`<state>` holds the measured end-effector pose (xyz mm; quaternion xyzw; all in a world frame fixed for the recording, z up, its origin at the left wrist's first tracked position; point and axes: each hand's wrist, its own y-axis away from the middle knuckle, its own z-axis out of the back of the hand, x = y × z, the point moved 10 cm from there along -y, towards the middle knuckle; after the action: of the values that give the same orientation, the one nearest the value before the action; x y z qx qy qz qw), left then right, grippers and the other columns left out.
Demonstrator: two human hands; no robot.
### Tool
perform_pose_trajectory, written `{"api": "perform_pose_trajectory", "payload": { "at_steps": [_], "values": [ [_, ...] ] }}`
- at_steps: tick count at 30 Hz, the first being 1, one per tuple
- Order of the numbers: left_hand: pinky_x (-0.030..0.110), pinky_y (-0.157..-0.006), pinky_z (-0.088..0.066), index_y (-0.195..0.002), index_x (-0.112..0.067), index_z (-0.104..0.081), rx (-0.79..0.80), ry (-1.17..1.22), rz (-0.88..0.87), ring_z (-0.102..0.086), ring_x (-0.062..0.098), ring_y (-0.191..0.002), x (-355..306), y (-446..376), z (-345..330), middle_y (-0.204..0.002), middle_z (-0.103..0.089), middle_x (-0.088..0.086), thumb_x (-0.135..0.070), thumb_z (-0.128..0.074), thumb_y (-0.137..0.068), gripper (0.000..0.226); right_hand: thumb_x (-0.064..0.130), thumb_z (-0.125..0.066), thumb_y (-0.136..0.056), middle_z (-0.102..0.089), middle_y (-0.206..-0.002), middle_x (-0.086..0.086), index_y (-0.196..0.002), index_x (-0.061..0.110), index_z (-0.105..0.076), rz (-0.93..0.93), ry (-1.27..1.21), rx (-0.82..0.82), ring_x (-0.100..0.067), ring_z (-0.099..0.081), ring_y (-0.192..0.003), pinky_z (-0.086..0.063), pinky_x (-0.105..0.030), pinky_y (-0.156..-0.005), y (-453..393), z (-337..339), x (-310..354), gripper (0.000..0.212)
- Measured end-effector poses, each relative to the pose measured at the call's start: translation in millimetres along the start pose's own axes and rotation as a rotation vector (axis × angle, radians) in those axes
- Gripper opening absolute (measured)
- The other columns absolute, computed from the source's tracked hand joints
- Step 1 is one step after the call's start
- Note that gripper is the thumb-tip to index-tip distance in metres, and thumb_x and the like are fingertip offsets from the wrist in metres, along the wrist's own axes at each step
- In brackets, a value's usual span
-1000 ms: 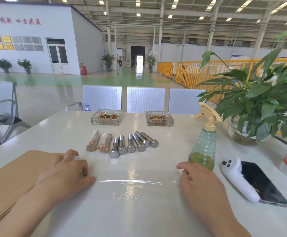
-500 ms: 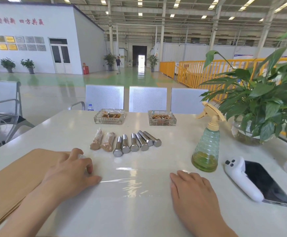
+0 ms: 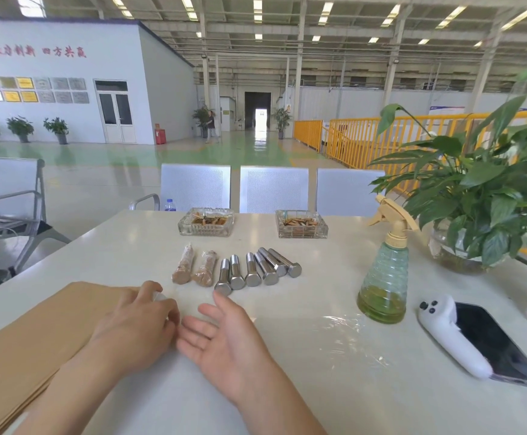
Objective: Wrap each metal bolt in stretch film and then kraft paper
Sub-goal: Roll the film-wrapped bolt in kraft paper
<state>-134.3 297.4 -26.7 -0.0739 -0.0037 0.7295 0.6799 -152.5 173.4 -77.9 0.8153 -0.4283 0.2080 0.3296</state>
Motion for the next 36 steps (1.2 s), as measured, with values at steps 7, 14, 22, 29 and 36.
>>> {"api": "perform_pose_trajectory", "payload": {
  "at_steps": [7,14,22,29,36],
  "values": [
    [0.037,-0.100,-0.047,-0.108,-0.047,-0.056,-0.012,-0.004,0.001,-0.028,0.017,-0.140,0.7,0.5,0.3,-0.149,-0.027,-0.013,-0.039,-0.033,-0.100,0.026,0.031,-0.059,-0.103,-0.053,-0.136,-0.038,-0.145,-0.003,-0.041,-0.053,-0.015,-0.071,-0.051,-0.058,-0.123,-0.049,-0.054,-0.101,1.8,41.3,24.7,0.057],
    [0.038,-0.101,-0.046,-0.105,-0.049,-0.056,0.005,0.021,0.009,-0.028,0.017,-0.140,3.8,0.3,-1.4,-0.150,-0.026,-0.014,-0.041,-0.039,-0.096,0.020,0.024,-0.052,-0.104,-0.055,-0.133,-0.042,-0.144,-0.010,-0.040,-0.009,-0.059,-0.113,-0.054,-0.059,-0.119,-0.050,-0.057,-0.090,26.6,98.3,76.0,0.054],
    [0.035,-0.097,-0.045,-0.098,-0.046,-0.057,0.030,0.062,-0.009,-0.026,0.013,-0.139,3.1,-0.1,-3.5,-0.147,-0.026,-0.016,-0.056,-0.056,-0.085,0.017,0.015,-0.054,-0.102,-0.067,-0.120,-0.027,-0.125,-0.007,-0.061,0.217,0.220,-0.326,-0.043,-0.069,-0.105,-0.052,-0.053,-0.099,65.5,161.4,136.3,0.032],
    [0.038,-0.109,-0.034,-0.110,-0.048,-0.058,0.048,0.044,0.000,-0.024,0.018,-0.146,2.9,-2.8,-1.1,-0.159,-0.020,-0.007,-0.062,-0.056,-0.081,0.032,0.022,-0.048,-0.101,-0.055,-0.126,0.018,-0.125,0.036,-0.061,0.641,1.890,-0.643,-0.010,-0.043,-0.121,-0.037,-0.022,-0.097,101.1,140.7,150.0,0.031],
    [0.038,-0.118,-0.027,-0.124,-0.046,-0.054,-0.022,-0.137,-0.082,0.002,0.024,-0.155,0.0,-2.6,0.5,-0.166,-0.003,-0.007,-0.048,-0.053,-0.092,0.032,0.034,-0.038,-0.106,-0.051,-0.130,0.022,-0.130,0.041,-0.054,0.689,1.990,-0.626,-0.008,-0.042,-0.120,-0.037,-0.022,-0.100,104.2,146.2,143.2,0.030]
  ]
}}
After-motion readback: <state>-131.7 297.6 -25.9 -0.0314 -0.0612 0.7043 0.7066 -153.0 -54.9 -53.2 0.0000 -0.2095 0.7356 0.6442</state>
